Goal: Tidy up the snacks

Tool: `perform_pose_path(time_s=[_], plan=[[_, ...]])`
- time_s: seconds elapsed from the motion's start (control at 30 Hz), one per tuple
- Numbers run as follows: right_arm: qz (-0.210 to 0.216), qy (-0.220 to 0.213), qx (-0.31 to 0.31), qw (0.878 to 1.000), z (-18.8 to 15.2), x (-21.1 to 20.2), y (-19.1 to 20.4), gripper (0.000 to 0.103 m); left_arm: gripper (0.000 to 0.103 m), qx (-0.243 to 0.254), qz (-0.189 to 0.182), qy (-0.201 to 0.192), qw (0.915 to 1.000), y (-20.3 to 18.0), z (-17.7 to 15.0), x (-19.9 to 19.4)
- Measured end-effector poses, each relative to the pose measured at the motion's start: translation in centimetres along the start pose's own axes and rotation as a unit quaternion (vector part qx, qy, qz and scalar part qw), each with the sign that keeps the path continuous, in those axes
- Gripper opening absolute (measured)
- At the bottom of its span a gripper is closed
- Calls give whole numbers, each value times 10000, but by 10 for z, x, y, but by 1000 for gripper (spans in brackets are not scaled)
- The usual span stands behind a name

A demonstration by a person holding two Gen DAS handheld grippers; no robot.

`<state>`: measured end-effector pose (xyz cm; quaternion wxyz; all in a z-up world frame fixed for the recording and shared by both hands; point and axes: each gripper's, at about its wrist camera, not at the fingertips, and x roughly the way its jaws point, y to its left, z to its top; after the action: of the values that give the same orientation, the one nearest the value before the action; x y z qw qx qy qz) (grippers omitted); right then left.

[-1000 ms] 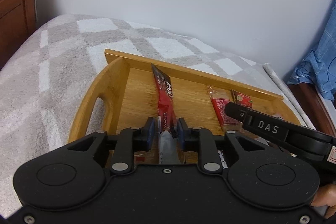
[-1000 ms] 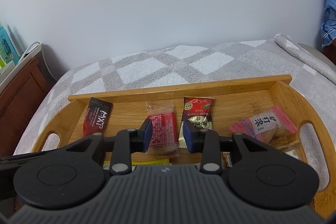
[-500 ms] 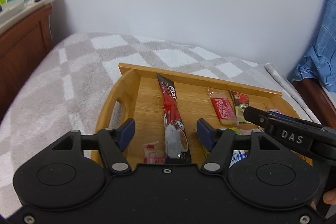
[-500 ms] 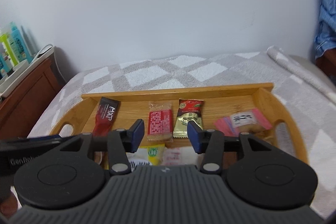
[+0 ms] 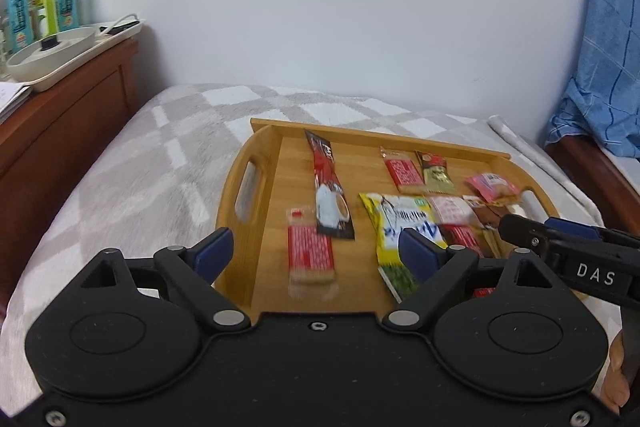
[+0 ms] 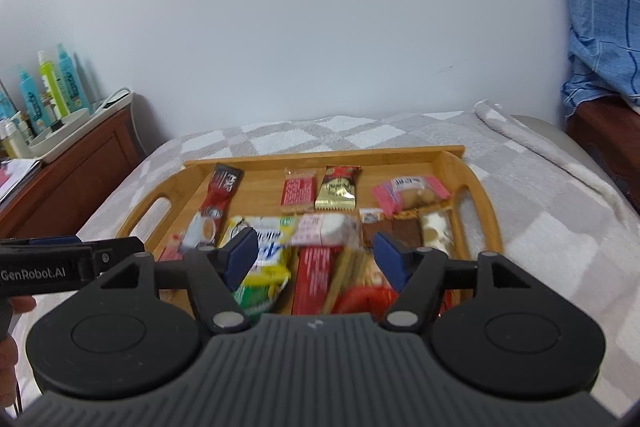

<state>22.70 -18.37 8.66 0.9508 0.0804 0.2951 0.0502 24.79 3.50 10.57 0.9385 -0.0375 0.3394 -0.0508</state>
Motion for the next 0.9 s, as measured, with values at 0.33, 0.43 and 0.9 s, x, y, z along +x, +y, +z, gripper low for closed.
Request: perform_pose_path(time_s=[0.33,0.43,0.9], plan=[[-60,-198,-400,9990,-37,-48,8,84,92,-53,121,-50,9999,-8,-49,-44],[-75,-211,-437,9988,-50,-60,8,86,92,-82,142,-13,9999,-11,-65,-51],[-456,58,-392,9982,-111,-77,-3,88,92,80,371,147,9992,-21,-124,-61]])
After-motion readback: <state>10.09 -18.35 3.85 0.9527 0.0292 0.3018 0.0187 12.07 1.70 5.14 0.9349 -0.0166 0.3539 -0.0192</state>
